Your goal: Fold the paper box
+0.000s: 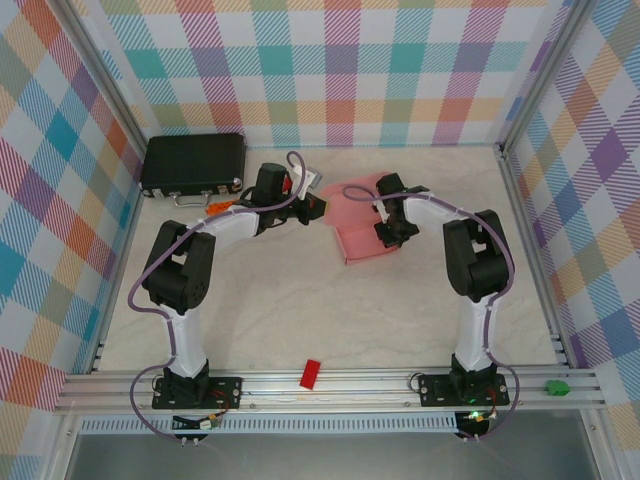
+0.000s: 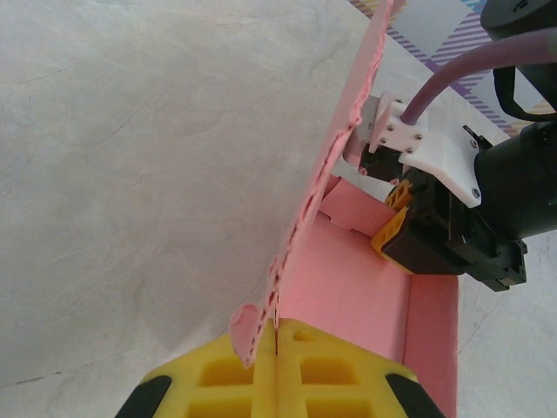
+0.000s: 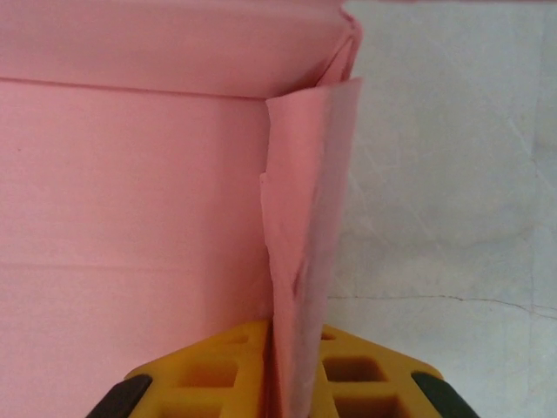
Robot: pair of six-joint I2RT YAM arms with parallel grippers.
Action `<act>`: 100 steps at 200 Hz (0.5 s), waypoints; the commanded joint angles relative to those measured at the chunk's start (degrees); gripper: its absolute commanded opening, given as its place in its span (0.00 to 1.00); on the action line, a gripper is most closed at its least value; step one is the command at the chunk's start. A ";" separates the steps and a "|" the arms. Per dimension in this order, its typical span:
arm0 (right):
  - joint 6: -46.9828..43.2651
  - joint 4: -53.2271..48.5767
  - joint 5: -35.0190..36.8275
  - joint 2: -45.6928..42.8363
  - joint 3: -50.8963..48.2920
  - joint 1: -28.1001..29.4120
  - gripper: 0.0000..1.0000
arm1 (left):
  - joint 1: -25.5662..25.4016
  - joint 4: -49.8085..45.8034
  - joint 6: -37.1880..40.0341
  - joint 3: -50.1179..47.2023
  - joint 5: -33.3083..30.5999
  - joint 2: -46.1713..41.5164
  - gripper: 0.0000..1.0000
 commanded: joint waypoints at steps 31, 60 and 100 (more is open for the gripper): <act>1.93 -9.89 5.00 4.53 0.52 0.87 0.13 | 0.09 0.45 0.39 1.58 1.35 0.63 0.00; 2.27 -11.86 8.81 5.77 1.90 1.62 0.12 | 0.09 0.45 0.39 1.43 1.32 0.49 0.00; 3.24 -12.97 12.12 6.81 2.81 2.35 0.16 | 0.09 0.37 0.39 1.42 0.82 0.48 0.00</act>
